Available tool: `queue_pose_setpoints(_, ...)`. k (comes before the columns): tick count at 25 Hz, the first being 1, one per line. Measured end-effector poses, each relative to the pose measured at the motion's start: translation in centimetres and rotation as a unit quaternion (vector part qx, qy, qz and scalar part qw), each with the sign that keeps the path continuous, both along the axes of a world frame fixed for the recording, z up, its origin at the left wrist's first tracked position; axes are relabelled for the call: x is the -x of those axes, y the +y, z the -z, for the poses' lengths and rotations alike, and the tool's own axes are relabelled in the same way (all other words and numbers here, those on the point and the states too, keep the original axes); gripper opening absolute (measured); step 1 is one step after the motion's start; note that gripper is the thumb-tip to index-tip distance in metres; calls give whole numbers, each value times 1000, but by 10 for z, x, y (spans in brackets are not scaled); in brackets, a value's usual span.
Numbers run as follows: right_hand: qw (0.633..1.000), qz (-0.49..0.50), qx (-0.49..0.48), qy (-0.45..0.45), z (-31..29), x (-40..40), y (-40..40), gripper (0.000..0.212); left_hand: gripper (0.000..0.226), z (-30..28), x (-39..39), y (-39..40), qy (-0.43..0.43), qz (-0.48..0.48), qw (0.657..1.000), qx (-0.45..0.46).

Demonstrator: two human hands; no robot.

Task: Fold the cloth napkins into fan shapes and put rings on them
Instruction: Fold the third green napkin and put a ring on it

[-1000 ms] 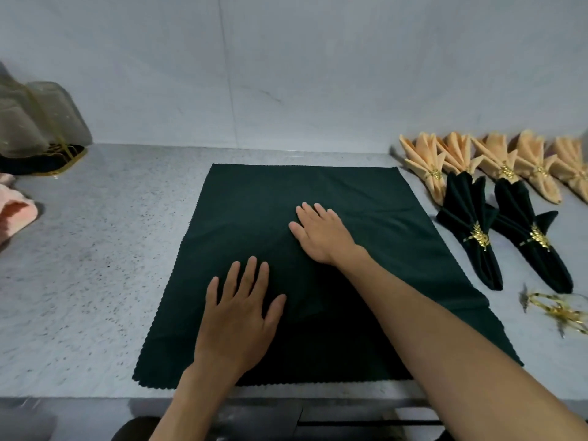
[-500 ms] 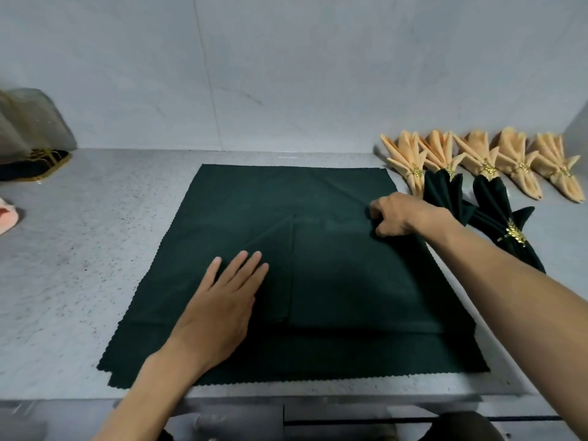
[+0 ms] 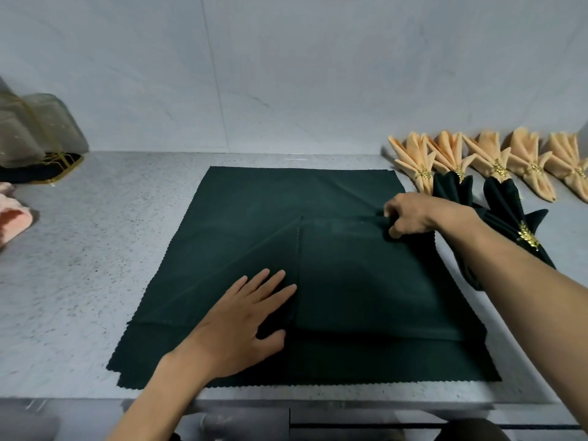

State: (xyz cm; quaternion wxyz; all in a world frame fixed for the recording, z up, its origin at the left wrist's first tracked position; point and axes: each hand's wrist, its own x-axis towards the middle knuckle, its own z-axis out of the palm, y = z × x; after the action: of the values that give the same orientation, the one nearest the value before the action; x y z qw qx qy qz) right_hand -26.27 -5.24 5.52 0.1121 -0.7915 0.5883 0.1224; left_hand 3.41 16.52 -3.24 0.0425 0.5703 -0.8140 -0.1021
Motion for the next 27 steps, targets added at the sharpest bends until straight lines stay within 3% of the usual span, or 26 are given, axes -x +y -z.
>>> queue_pose_setpoints(2, 1000, 22, 7, -13, -3, 3, 5, 19, 71, 0, 4, 2, -12, 0, 1000, 8)
queue_pose_setpoints(6, 971, 77, 185, -132, 7, -17, 54, 2, 66, 3, 12, 8, -4, -21, 1000, 19)
queue_pose_setpoints(9, 941, 108, 244, -207, 24, -59, 114, 12, 68, 5, 23, 12, -12, -38, 999, 33)
queue_pose_setpoints(17, 933, 63, 286, -212, 75, -117, 176, 20, 81, 4, 33, 16, 1, -60, 998, 28)
queue_pose_setpoints(23, 920, -34, 311, -237, 93, -102, 187, 3, 80, 4, 28, 19, -15, -29, 999, 31)
queue_pose_setpoints(27, 931, -84, 221, -279, 94, -79, 189, 36, 74, 5, 23, 21, -8, -19, 999, 34)
